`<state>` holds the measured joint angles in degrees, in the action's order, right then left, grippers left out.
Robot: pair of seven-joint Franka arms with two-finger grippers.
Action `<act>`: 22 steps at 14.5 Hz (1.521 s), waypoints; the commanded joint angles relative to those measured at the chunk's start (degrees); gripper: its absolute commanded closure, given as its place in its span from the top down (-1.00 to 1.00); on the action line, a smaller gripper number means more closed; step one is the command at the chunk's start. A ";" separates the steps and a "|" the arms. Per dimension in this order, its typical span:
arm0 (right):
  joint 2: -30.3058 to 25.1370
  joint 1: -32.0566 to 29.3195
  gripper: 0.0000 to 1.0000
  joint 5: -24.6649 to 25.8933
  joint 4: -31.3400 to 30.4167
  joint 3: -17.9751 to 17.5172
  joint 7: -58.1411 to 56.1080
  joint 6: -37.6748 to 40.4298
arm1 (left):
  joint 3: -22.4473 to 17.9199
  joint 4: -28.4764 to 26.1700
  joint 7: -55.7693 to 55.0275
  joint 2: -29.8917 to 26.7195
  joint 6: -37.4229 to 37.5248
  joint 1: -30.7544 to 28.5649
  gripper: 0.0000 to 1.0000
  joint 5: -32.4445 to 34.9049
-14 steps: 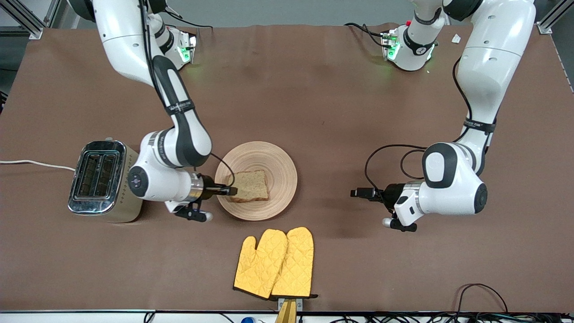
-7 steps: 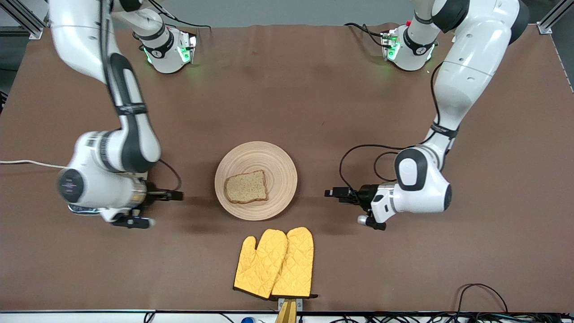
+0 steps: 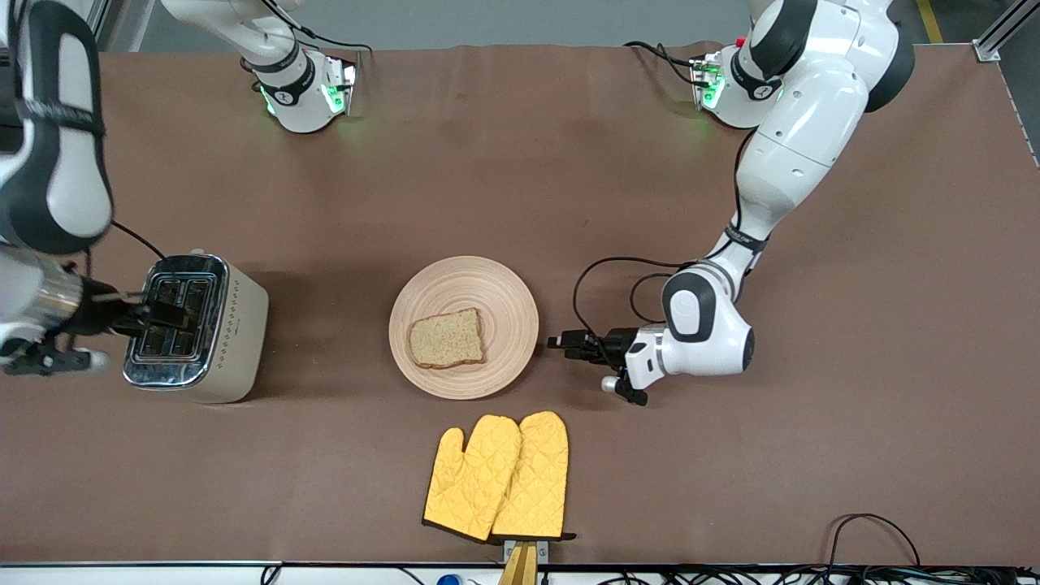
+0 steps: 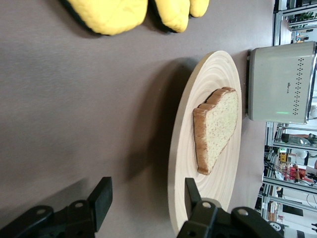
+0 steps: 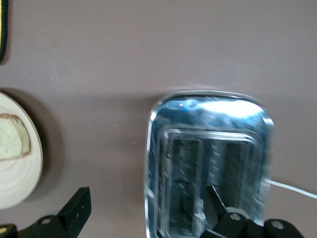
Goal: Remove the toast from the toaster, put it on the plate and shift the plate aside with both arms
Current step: 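Grasp the plate rim with the left gripper while the right arm withdraws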
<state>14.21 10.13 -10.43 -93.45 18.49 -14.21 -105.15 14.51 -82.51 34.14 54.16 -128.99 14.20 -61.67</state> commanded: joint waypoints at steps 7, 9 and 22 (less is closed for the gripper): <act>-19.99 -8.08 1.00 7.88 -4.20 -10.46 3.92 9.96 | 0.35 1.30 1.28 0.68 -0.12 2.67 -0.19 -2.66; -23.59 -8.73 1.00 9.11 -6.64 -12.42 6.45 10.15 | 0.26 1.21 1.36 1.21 -0.21 3.64 -0.23 -3.89; -25.20 -11.71 1.00 11.05 -7.02 -15.24 9.90 9.62 | -0.18 1.56 -2.67 -2.99 0.05 3.55 -1.00 -1.09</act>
<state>-12.49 -0.52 -0.42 -102.33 4.34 -5.40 -96.38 14.50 -80.72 33.55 55.08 -129.24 18.48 -63.52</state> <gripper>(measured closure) 0.000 0.903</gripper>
